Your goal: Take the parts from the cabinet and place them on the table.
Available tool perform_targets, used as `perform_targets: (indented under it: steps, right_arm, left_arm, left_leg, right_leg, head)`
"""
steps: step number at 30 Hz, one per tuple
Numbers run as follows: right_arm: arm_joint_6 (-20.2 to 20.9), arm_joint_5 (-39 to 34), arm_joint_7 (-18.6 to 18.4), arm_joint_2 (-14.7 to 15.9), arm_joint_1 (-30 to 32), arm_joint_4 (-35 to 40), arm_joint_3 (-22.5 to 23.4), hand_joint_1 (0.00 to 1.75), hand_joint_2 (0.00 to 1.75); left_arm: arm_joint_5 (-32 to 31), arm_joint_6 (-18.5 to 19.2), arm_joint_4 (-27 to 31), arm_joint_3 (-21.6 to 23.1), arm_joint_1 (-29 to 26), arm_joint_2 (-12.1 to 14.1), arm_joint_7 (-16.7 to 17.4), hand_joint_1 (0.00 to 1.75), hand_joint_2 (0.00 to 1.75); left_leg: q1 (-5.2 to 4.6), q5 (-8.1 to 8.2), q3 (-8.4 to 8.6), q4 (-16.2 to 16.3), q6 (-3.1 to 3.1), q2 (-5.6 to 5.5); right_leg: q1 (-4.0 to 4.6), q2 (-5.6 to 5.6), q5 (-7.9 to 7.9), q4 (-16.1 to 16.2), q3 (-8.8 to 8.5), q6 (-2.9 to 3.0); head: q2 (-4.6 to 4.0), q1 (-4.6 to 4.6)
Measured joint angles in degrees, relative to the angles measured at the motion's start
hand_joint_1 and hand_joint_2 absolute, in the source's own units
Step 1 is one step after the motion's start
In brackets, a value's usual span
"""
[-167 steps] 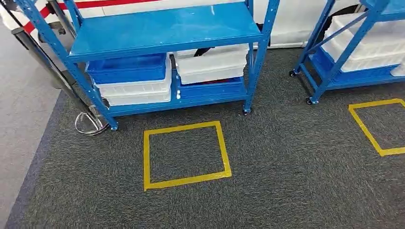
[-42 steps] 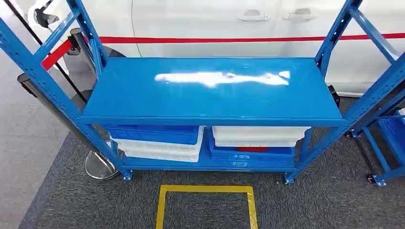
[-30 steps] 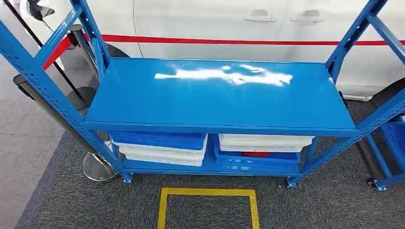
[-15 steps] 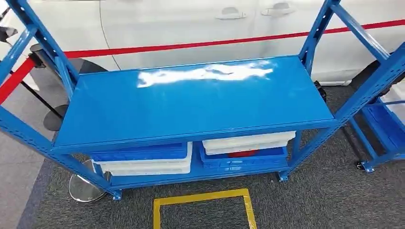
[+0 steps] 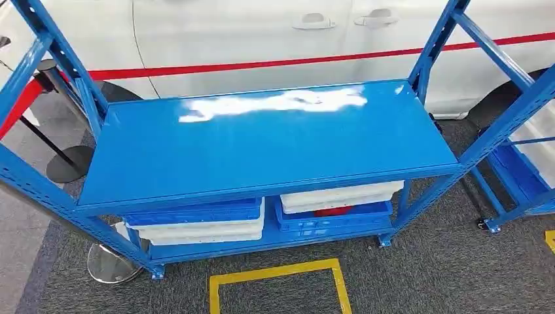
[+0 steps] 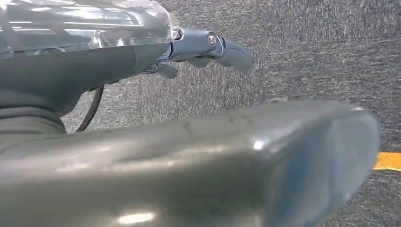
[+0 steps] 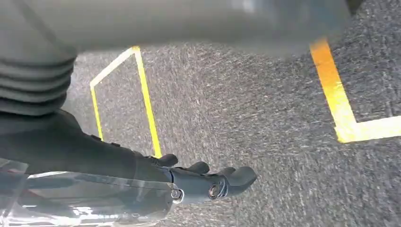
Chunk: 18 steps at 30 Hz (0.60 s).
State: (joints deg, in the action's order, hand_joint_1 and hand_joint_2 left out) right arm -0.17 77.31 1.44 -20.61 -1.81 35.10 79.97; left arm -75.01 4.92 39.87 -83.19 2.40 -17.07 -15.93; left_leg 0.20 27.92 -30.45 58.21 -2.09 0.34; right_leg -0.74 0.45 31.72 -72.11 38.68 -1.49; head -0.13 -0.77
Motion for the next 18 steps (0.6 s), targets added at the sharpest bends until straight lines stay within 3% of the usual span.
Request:
perform_targets:
  steps: [2,3,6,7,8,9,15,16,18]
  right_arm:
    - [0.0,-0.28,-0.07,0.0,0.0,0.0,0.0,0.0,1.75]
    - [0.0,-0.35,-0.09,0.02,-0.04,-0.02,0.0,0.0,1.75]
    - [0.0,-0.37,-0.17,0.02,-0.15,-0.02,-0.04,0.0,1.75]
    - [0.0,-0.26,-0.46,0.0,-0.1,-0.02,-0.07,0.0,1.75]
    - [-0.02,-0.11,-0.72,0.0,-0.1,-0.02,-0.15,0.0,1.75]
    - [-0.09,-0.15,-0.81,0.0,-0.1,-0.02,-0.26,0.0,1.75]
    - [-0.39,-1.07,-0.74,0.0,-0.11,-0.02,-0.96,0.0,1.75]
    - [-0.37,-1.13,-0.74,0.0,-0.1,-0.02,-1.01,0.0,1.75]
    - [-0.35,-1.22,-0.77,0.0,-0.09,-0.02,-1.12,0.0,1.75]
  left_arm:
    - [-0.04,0.0,0.0,-0.02,0.0,-0.09,0.0,0.0,0.0]
    - [-0.11,0.0,0.0,-0.02,0.02,-0.11,0.0,0.0,0.0]
    - [-0.17,0.0,0.13,0.0,0.06,-0.09,0.04,0.0,0.0]
    - [-0.17,0.0,0.2,0.0,0.07,-0.07,0.02,0.0,0.0]
    - [-0.17,0.0,0.28,0.0,0.07,-0.04,0.04,0.0,0.0]
    - [-0.17,0.0,0.35,0.0,0.06,-0.04,0.07,0.0,0.0]
    - [-0.2,-0.02,0.5,-0.02,0.05,-0.04,0.07,0.0,0.0]
    - [-0.39,-0.35,0.5,-0.04,0.05,-0.04,0.24,0.0,1.75]
    - [-0.66,-1.51,0.52,-0.04,0.06,-0.07,0.88,0.0,1.75]
  left_leg:
    - [-0.11,0.28,0.39,0.02,0.2,-0.02]
    - [-0.43,0.46,0.33,0.11,0.47,0.03]
    - [-0.5,0.47,0.36,-0.17,1.26,0.13]
    - [-0.69,0.81,0.48,0.07,0.81,0.19]
    - [-0.67,0.32,0.45,-0.23,-0.41,0.17]
    - [-0.65,0.39,0.51,-0.38,0.03,0.16]
    - [-0.58,0.19,0.66,-0.89,0.71,0.16]
    - [-0.56,0.13,0.67,-0.93,0.92,0.16]
    - [-0.54,0.12,0.69,-0.98,1.08,0.16]
  right_leg:
    - [0.09,-0.21,-4.84,10.22,-5.07,0.68]
    - [0.42,-0.37,-4.21,12.4,-6.06,0.88]
    - [0.54,-0.26,-4.55,12.86,-5.91,1.26]
    - [0.36,-0.19,-4.82,13.41,-6.15,1.05]
    - [0.43,-0.24,-4.84,13.41,-6.11,1.04]
    - [0.48,-0.25,-4.82,13.38,-6.07,1.15]
    - [0.58,-0.26,-4.72,13.34,-6.1,1.69]
    - [0.59,-0.26,-4.72,13.33,-6.1,1.7]
    - [0.6,-0.25,-4.73,13.31,-6.1,1.7]
  head:
    - [0.0,0.02]
    - [0.0,0.0]
    - [0.0,-0.07]
    - [0.0,-0.07]
    - [0.0,-0.11]
    - [0.0,-0.04]
    - [0.0,-0.09]
    - [0.0,-0.09]
    - [0.0,-0.09]
